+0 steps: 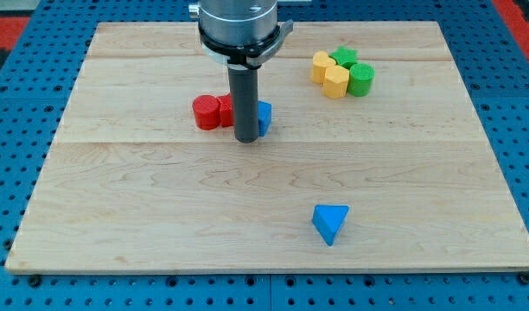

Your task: Point at the center right

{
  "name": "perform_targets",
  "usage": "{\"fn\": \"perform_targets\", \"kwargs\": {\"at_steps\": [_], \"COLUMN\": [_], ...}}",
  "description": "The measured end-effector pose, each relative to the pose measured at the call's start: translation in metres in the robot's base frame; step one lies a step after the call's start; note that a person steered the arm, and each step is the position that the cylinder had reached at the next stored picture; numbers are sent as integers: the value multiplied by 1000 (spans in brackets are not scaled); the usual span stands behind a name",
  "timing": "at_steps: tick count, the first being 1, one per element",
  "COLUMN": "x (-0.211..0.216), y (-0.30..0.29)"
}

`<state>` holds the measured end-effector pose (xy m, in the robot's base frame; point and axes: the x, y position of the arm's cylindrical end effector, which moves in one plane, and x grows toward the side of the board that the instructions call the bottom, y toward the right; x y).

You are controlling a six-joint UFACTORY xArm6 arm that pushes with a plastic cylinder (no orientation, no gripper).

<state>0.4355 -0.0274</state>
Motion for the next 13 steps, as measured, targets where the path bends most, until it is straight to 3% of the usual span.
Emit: {"fn": "perform_targets", "kwargs": {"at_steps": [1, 3, 6, 13], "x": [0, 14, 14, 55], "y": [2, 126, 219, 245]}}
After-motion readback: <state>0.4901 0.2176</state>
